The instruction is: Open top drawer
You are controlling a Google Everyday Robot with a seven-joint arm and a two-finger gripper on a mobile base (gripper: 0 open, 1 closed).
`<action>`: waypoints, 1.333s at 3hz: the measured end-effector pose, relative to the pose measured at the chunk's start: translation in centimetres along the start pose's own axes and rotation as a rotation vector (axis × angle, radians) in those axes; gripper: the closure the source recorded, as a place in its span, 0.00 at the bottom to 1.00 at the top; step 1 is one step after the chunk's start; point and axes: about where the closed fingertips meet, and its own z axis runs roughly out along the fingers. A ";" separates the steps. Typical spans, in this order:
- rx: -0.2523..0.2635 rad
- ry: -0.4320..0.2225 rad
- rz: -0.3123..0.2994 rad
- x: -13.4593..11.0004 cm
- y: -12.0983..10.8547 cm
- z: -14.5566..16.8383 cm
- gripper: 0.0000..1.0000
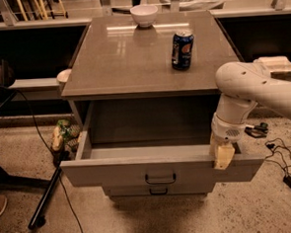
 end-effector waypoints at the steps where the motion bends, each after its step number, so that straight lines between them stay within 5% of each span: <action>1: 0.000 0.000 0.000 0.0 0.0 0.0 0.37; 3: 0.012 -0.027 -0.020 0.3 0.9 -2.3 0.00; 4: 0.063 -0.015 -0.020 0.5 3.2 -6.8 0.00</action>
Offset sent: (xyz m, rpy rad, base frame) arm 0.0000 0.0000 0.0000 0.0000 0.0000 0.0000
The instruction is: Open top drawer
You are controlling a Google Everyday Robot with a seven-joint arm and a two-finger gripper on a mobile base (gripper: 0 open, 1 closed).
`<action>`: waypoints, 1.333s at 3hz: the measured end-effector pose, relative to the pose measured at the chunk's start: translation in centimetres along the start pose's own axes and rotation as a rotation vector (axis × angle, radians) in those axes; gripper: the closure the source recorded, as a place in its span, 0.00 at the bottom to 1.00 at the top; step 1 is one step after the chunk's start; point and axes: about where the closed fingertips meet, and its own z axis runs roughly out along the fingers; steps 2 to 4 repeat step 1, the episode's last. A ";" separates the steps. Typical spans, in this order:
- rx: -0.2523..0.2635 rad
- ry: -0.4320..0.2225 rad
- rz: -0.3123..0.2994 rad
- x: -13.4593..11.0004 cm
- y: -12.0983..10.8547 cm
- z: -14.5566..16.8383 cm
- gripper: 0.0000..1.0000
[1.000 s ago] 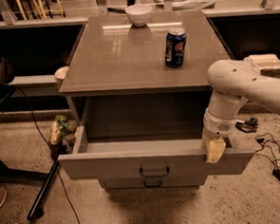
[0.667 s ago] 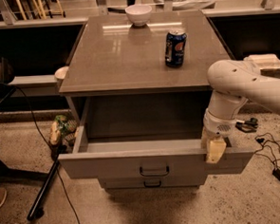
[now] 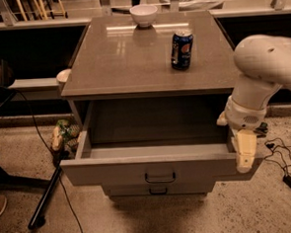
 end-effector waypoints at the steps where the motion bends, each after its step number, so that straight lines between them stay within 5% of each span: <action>1: 0.073 0.018 0.020 -0.3 1.7 -5.2 0.00; 4: 0.073 0.018 0.020 -0.3 1.7 -5.2 0.00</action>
Offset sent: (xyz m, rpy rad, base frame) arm 0.0000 0.0000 0.0000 0.0000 0.0000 0.0000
